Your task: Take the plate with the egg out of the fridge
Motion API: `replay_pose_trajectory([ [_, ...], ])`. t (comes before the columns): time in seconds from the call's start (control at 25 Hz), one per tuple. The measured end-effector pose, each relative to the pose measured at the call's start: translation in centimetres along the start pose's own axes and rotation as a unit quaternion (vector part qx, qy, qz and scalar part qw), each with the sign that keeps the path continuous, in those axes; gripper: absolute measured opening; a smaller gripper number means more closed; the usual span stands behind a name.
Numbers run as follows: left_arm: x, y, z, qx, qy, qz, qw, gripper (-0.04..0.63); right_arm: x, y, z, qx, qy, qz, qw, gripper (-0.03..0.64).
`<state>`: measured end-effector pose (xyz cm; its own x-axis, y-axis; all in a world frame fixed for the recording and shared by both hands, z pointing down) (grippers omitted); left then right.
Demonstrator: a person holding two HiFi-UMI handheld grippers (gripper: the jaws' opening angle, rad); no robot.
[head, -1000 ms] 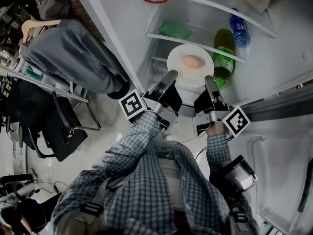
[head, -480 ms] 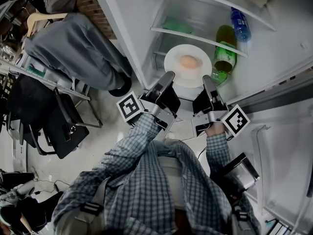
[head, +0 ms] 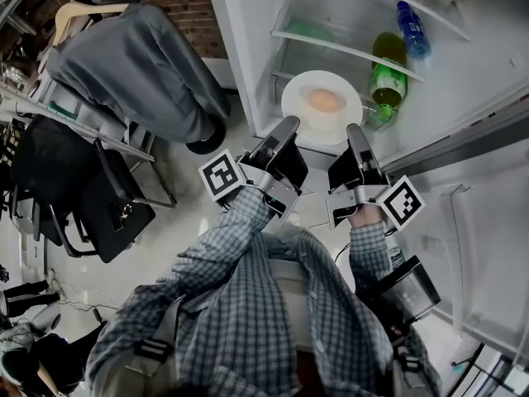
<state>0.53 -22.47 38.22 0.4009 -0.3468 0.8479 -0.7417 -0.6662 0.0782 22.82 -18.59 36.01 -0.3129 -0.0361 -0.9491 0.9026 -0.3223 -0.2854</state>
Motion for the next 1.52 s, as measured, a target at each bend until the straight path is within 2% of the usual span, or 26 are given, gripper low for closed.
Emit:
replay_pose_trajectory([
  [0.4,-2.9,-0.1,-5.3,0.012,-0.007,-0.009,0.9999,0.058,0.9,-5.4,-3.7,-0.018,-0.002,-0.001,1.000,0.054],
  [0.64,-3.8,-0.2,-7.3,0.009,0.000,-0.009,0.9999,0.058,0.9,-7.2,-4.6,-0.013,-0.007,0.000,1.000,0.054],
  [0.96,-6.5,-0.7,-12.9,0.021,-0.001,-0.009,0.9997,0.058,1.3,-12.7,-8.6,-0.018,-0.012,0.005,1.000,0.054],
  [1.2,-7.4,-1.4,-14.6,0.031,-0.004,-0.012,0.9994,0.058,1.4,-14.0,-10.6,-0.022,-0.020,0.002,1.000,0.054],
  [1.52,-7.6,-2.6,-15.2,0.022,-0.001,-0.005,0.9997,0.059,0.9,-13.8,-11.4,-0.009,-0.018,0.007,1.000,0.054],
])
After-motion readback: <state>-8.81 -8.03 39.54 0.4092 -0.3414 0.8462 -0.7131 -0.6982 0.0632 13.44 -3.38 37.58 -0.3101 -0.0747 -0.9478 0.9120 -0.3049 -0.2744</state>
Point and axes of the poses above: the fingertips, and each gripper's own axes: z forward along the fingers, x to its left, y out of its top, the point moved 10 cm from there along -z, backward along the fingers, and after that the axes turned 14 degrees about -y, right-handed, at the moved point
